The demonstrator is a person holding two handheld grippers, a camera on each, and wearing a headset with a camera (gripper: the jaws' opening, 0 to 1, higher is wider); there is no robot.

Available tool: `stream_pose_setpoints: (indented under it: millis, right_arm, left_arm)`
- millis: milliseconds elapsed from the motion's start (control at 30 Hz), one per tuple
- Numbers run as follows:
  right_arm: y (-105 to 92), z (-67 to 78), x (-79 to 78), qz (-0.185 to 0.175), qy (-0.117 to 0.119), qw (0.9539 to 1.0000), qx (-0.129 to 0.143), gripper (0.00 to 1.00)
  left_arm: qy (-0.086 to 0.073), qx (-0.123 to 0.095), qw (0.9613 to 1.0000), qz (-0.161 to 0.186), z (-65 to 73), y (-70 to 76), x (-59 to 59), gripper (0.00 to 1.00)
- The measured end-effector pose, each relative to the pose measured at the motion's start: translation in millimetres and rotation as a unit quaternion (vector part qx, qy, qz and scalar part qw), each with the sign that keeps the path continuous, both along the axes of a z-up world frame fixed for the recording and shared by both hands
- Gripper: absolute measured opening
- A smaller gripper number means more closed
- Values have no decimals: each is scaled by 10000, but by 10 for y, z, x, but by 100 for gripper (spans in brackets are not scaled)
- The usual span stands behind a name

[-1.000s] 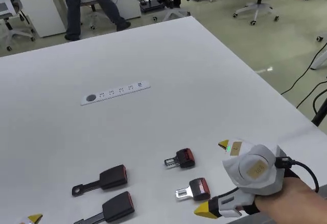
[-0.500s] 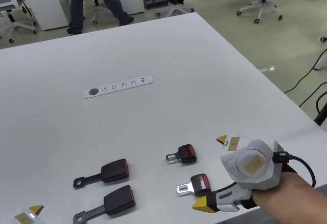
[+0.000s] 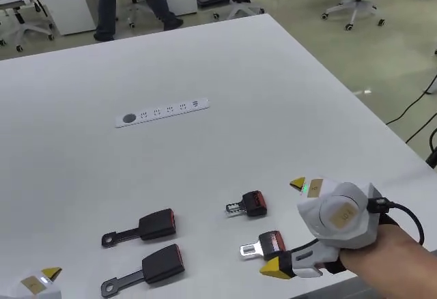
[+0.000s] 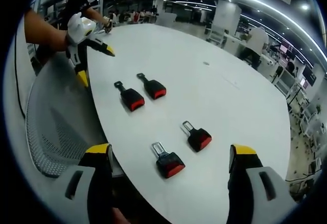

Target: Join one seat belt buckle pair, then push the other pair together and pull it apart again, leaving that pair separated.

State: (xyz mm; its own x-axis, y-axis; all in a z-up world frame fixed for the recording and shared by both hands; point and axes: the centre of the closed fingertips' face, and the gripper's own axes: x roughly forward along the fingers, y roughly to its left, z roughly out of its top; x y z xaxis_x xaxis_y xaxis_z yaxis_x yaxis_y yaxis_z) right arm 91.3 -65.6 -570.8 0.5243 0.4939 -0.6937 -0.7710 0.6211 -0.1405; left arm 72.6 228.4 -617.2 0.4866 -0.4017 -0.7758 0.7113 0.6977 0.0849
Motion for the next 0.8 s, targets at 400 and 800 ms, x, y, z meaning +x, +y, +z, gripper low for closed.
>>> stream_pose_setpoints:
  millis: [400,800]
  right_arm:
    - [119,-36,18,227,-95,9994,242,84]
    - [231,-166,87,620,-154,9977,238,71]
  left_arm:
    - [-274,-203,9978,-563,82,-272,-16,92]
    - [-372,-265,9897,-1358,92,-545,139,75]
